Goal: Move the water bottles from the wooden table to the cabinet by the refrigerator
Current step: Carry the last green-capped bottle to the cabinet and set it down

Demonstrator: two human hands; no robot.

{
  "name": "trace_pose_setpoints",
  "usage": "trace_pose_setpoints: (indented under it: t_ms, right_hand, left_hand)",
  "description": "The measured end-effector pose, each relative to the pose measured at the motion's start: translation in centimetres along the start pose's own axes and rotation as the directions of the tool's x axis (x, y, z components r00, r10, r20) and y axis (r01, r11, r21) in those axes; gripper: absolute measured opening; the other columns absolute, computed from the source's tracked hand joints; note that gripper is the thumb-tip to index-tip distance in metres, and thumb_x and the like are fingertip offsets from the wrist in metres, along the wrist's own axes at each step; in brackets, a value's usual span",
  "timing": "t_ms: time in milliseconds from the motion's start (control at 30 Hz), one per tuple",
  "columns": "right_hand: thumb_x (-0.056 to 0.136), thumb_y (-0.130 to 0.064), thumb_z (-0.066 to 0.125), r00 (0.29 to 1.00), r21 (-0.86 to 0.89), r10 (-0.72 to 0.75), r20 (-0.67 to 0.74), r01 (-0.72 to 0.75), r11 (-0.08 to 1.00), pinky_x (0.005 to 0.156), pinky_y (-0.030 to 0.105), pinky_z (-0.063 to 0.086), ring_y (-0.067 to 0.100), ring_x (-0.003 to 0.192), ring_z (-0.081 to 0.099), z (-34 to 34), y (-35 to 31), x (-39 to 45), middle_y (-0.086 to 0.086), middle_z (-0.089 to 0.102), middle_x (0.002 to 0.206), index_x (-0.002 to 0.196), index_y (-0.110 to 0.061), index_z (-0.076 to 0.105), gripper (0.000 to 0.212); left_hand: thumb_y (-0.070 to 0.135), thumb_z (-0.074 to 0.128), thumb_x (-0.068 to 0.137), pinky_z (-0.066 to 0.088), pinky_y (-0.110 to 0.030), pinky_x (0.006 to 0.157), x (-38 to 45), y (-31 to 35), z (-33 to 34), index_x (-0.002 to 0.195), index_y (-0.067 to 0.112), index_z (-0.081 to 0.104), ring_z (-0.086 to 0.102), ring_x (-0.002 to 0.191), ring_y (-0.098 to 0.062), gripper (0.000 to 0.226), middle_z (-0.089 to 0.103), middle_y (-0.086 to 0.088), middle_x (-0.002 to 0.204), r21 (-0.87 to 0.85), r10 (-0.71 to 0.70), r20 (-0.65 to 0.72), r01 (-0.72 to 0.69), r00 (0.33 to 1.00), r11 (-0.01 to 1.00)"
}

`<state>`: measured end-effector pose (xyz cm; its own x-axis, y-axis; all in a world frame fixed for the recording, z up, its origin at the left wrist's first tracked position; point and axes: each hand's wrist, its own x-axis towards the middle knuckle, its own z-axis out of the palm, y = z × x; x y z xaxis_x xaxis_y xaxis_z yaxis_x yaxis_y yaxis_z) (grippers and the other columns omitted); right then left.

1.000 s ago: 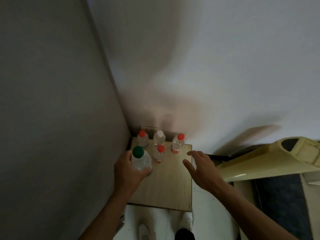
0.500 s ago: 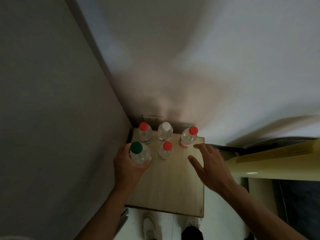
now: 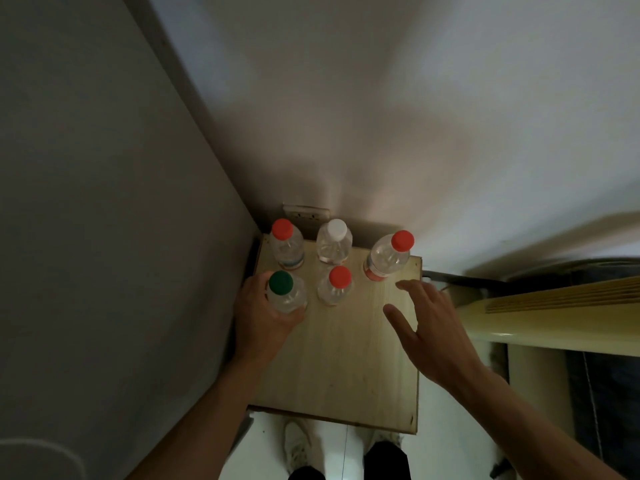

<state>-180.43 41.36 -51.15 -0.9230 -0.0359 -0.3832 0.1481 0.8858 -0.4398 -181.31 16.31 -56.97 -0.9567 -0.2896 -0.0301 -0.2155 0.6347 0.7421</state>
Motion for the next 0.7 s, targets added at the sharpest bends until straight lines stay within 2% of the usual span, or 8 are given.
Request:
trace_pose_setpoints:
  t_ms: [133,367,500,600,700]
  right_hand:
    - [0.084,-0.066,0.031,1.0,0.005,0.012,0.007,-0.012,1.0,0.109,0.038,0.033,0.019,0.136,0.037,0.6,0.3,0.0,0.0,0.042,0.149,0.141,-0.025,0.041,0.071]
    - [0.084,-0.066,0.03,0.999,0.019,0.032,0.032,-0.033,0.999,0.11,0.039,0.031,0.019,0.138,0.035,1.3,0.6,-0.5,-0.001,0.039,0.151,0.143,-0.026,0.039,0.072]
    - [0.084,-0.066,0.031,0.999,0.034,0.042,0.03,-0.043,0.999,0.11,0.038,0.032,0.019,0.138,0.035,1.3,0.2,-0.9,0.0,0.04,0.151,0.143,-0.026,0.039,0.072]
    - [0.085,-0.065,0.031,0.999,0.039,0.025,0.024,-0.026,0.999,0.109,0.037,0.032,0.019,0.138,0.035,1.2,0.1,-1.1,-0.001,0.04,0.151,0.142,-0.026,0.039,0.07]
    - [0.086,-0.065,0.032,1.0,0.045,0.021,0.015,-0.022,0.999,0.109,0.038,0.033,0.02,0.137,0.037,1.1,-0.2,-1.3,0.0,0.041,0.15,0.142,-0.025,0.04,0.069]
  left_hand:
    - [0.023,0.093,0.054,0.044,-0.022,0.071,0.1,-0.5,0.6,0.097,0.015,0.061,0.059,0.083,-0.014,0.055,0.062,0.004,0.092,-0.008,0.018,0.023,-0.018,1.0,1.0]
    - [0.021,0.093,0.056,0.039,-0.009,0.073,-0.5,-1.7,1.1,0.102,0.025,0.054,0.057,0.086,-0.009,0.06,0.06,0.006,0.097,-0.052,0.009,0.064,-0.006,0.998,0.999]
    - [0.018,0.093,0.058,0.04,-0.012,0.076,-0.8,-1.4,0.7,0.101,0.028,0.051,0.056,0.089,-0.011,0.061,0.058,0.007,0.099,-0.059,0.019,0.067,-0.015,0.998,0.998]
    - [0.018,0.091,0.06,0.04,-0.009,0.076,-1.4,-1.4,0.4,0.106,0.027,0.052,0.055,0.088,-0.006,0.062,0.057,0.007,0.102,-0.074,-0.021,0.114,0.029,0.993,0.997]
    - [0.018,0.092,0.061,0.046,-0.017,0.078,-2.3,-1.9,0.0,0.117,0.02,0.055,0.058,0.095,-0.01,0.067,0.06,0.003,0.111,-0.091,-0.078,0.126,0.09,0.989,0.992]
